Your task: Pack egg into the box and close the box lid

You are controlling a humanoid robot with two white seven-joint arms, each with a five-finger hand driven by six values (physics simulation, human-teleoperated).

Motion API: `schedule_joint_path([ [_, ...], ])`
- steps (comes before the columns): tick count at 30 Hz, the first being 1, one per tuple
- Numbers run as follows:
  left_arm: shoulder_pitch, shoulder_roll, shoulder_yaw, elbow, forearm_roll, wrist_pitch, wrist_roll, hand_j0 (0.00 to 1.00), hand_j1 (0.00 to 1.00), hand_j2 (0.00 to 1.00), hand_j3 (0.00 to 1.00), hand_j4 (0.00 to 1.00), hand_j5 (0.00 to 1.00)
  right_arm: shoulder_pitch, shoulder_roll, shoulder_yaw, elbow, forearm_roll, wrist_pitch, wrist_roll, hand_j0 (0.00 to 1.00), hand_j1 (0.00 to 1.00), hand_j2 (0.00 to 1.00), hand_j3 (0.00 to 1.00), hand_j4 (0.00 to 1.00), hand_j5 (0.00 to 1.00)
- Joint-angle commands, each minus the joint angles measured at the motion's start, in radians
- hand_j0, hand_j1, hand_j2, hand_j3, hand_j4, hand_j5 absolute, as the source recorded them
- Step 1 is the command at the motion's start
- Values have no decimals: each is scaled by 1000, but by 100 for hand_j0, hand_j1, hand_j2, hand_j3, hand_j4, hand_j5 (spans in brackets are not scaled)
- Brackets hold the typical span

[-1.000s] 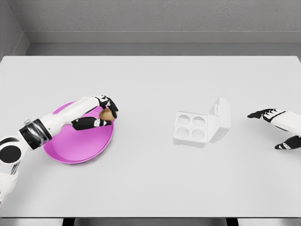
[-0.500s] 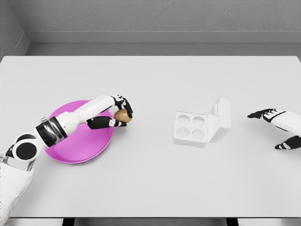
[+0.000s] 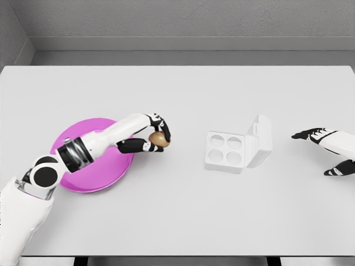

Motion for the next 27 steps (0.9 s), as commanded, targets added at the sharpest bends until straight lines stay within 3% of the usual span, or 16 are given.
schedule_joint_path([
  [1, 0, -8, -9, -1, 7, 1, 0, 34, 34, 34, 34, 34, 34, 0, -1, 0, -1, -7, 2, -1, 100, 100, 100, 100, 100, 100],
  [27, -89, -129, -129, 32, -14, 13, 0, 34, 34, 34, 34, 34, 34, 0, -3, 0, 0, -7, 2, -1, 100, 100, 100, 100, 100, 100],
])
